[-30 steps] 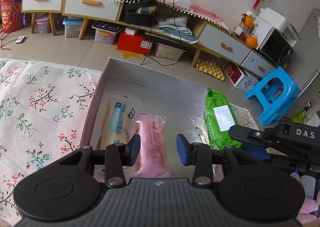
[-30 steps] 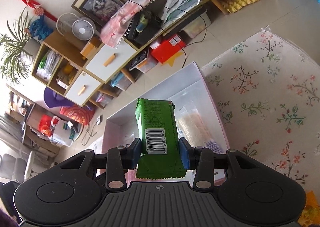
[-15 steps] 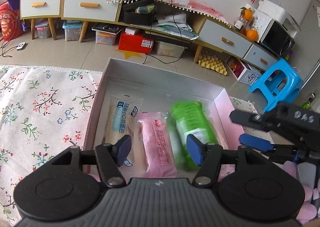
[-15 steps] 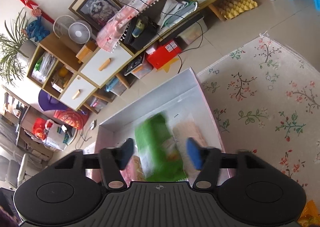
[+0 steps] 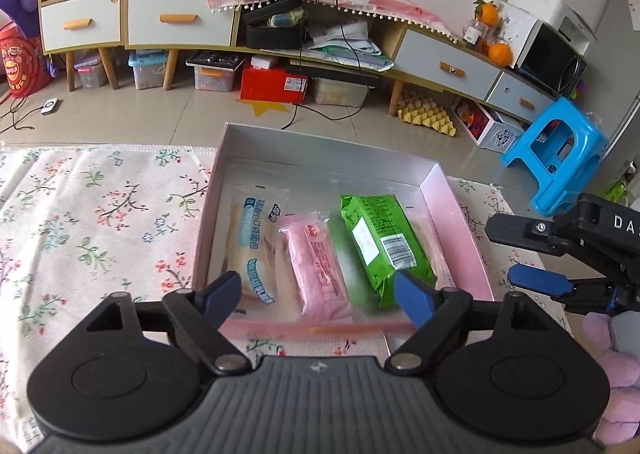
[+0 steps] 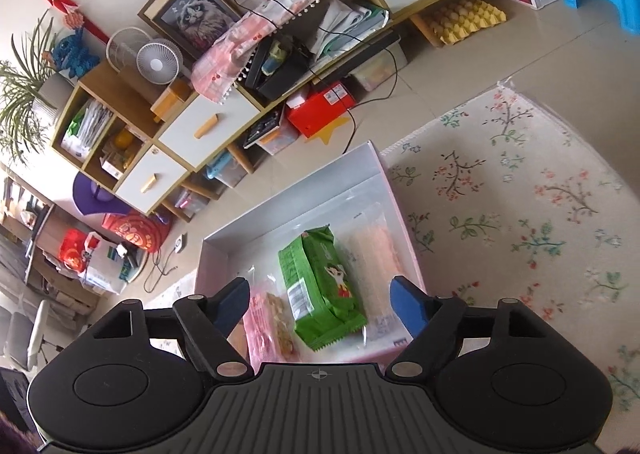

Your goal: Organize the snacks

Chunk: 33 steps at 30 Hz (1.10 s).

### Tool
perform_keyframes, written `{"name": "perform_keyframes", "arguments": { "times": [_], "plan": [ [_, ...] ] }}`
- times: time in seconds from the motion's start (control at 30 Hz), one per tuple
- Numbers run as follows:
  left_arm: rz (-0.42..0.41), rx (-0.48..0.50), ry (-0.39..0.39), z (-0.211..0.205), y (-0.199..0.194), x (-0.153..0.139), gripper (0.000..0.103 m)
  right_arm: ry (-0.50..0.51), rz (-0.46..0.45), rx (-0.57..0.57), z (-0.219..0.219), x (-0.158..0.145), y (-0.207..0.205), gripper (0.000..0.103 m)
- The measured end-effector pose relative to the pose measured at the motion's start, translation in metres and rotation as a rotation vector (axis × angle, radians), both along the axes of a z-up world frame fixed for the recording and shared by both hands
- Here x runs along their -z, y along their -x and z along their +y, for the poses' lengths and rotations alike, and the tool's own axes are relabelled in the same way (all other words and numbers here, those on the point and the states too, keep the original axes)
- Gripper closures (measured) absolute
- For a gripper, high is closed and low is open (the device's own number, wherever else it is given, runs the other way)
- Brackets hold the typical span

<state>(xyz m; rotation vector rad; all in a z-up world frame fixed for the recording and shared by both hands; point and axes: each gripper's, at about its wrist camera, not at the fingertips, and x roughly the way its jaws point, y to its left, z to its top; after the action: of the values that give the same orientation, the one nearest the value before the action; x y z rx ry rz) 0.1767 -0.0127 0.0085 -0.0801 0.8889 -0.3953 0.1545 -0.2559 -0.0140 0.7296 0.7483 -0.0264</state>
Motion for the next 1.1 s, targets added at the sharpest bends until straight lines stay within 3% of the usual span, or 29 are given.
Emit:
{"name": "perform_keyframes", "arguments": {
  "times": [0.1, 0.5, 0.83, 1.1],
  "plan": [
    [0.004, 0.001, -0.011, 0.006, 0.008, -0.005, 0.013, 0.015, 0.014, 0.001, 0.000, -0.006, 0.010, 0.017],
    [0.013, -0.010, -0.114, 0.027, 0.043, -0.018, 0.000, 0.074, 0.062, -0.031, 0.009, -0.024, 0.051, 0.012],
    [0.045, -0.037, -0.161, 0.054, 0.071, -0.015, 0.000, 0.148, 0.082, -0.105, 0.033, -0.026, 0.080, 0.012],
    [0.033, -0.045, -0.165, 0.065, 0.091, -0.004, 0.000, 0.198, 0.121, -0.157, 0.052, -0.010, 0.094, 0.011]
  ]
}}
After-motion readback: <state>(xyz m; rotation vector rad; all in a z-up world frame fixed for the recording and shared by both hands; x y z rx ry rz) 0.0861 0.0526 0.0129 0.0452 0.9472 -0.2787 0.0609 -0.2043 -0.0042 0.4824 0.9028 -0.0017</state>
